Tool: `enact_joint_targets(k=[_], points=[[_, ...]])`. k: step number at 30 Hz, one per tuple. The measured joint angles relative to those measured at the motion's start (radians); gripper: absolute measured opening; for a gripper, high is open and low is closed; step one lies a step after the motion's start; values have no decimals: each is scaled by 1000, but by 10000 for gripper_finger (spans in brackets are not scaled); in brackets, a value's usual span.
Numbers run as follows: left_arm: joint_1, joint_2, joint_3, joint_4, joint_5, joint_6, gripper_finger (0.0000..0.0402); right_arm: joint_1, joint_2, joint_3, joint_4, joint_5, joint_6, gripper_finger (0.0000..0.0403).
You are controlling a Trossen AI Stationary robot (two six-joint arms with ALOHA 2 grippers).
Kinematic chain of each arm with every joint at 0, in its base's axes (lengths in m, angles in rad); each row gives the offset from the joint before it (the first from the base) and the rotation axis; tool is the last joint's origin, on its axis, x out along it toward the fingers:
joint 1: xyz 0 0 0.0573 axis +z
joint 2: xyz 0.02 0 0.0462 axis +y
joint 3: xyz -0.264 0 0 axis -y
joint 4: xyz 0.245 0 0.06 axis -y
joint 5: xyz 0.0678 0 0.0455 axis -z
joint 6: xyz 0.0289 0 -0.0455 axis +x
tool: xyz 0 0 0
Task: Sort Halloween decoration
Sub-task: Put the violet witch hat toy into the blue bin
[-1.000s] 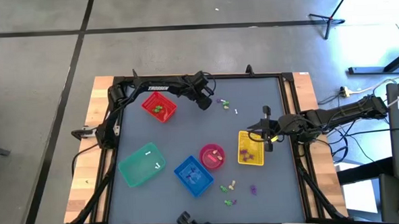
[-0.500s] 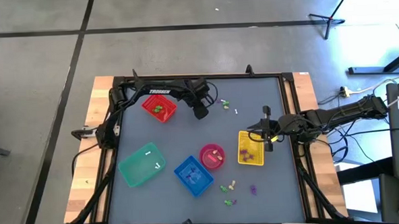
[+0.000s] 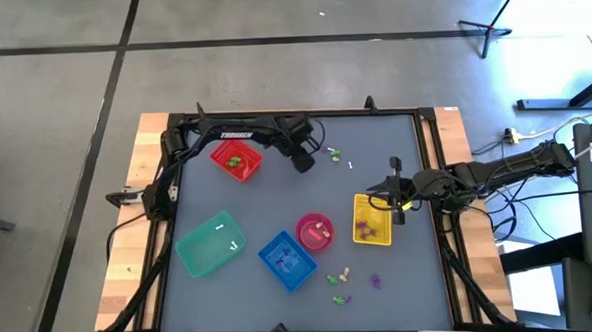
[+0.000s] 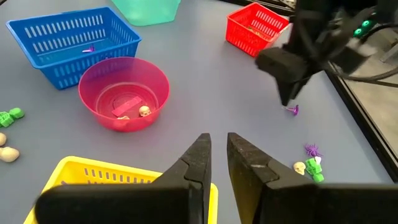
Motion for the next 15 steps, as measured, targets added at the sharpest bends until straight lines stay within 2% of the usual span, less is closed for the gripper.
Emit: enact_joint_targets(k=[6,15], points=[[17,-3,65,57,-6,-11,135,0,0,0,0,0,0,51],[22,-2,49,97,-82,-12,135,0,0,0,0,0,0,51]])
